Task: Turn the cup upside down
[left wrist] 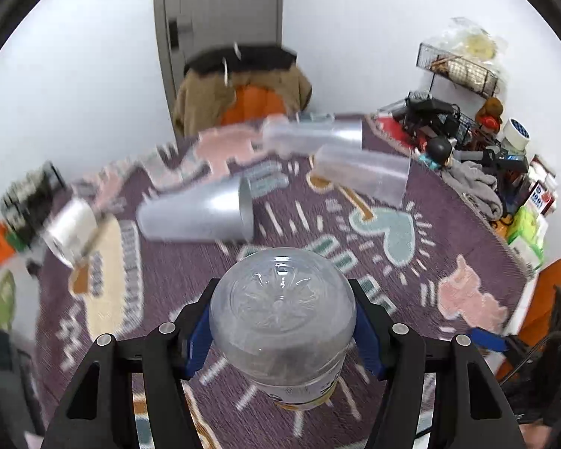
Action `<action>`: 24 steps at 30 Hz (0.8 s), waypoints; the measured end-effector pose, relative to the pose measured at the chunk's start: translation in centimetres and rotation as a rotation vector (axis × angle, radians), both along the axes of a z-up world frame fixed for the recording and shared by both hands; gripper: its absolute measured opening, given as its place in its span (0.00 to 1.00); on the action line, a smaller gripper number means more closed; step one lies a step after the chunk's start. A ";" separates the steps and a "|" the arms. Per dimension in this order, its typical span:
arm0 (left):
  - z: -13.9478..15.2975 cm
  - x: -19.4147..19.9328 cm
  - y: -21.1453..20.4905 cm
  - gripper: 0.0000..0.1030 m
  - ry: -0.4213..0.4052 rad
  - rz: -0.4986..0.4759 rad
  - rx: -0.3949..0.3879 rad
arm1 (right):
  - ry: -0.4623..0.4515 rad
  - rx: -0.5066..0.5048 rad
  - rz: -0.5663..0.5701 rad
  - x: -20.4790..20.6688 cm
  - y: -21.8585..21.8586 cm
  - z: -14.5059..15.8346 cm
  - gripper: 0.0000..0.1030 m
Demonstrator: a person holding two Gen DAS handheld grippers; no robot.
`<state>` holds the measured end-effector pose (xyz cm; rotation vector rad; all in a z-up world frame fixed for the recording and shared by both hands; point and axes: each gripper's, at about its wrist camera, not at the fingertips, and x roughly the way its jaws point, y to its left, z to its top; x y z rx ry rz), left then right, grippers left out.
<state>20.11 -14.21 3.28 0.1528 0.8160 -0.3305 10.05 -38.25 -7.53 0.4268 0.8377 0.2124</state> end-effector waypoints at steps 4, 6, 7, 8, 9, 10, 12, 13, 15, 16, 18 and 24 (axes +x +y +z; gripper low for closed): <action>0.5 -1.4 -0.8 0.64 -0.139 -0.026 0.033 | 0.001 -0.001 -0.004 0.0 -0.2 0.0 0.93; 0.5 -2.0 -1.2 0.64 -0.185 -0.035 0.053 | 0.004 -0.002 -0.007 0.0 -0.3 -0.1 0.93; 0.4 -2.3 -1.4 0.64 -0.210 -0.039 0.072 | 0.006 -0.001 -0.009 0.0 -0.4 -0.2 0.93; 0.3 -2.6 -1.8 0.64 -0.232 -0.046 0.093 | 0.007 -0.002 -0.011 0.1 -0.4 -0.3 0.93; 0.1 -2.9 -2.0 0.64 -0.246 -0.053 0.107 | 0.007 -0.003 -0.013 0.1 -0.5 -0.3 0.93; -0.1 -3.1 -2.3 0.64 -0.259 -0.058 0.121 | 0.007 -0.004 -0.016 0.2 -0.6 -0.3 0.93; -0.8 -3.4 -2.7 0.64 -0.272 -0.070 0.140 | 0.008 -0.005 -0.021 0.2 -0.7 -0.4 0.93; -1.1 -3.5 -2.8 0.64 -0.272 -0.074 0.144 | 0.008 -0.005 -0.022 0.2 -0.7 -0.4 0.93; -1.7 -3.7 -3.0 0.64 -0.266 -0.078 0.141 | 0.011 -0.004 -0.026 0.4 -0.9 -0.6 0.93; -1.9 -3.8 -3.0 0.64 -0.263 -0.078 0.137 | 0.013 -0.004 -0.027 0.4 -0.9 -0.6 0.93; -2.4 -3.8 -2.9 0.64 -0.251 -0.075 0.125 | 0.017 -0.006 -0.028 0.5 -0.9 -0.8 0.93; -4.1 -3.3 -2.6 0.64 -0.221 -0.067 0.084 | 0.022 -0.010 -0.030 0.6 -1.0 -1.0 0.93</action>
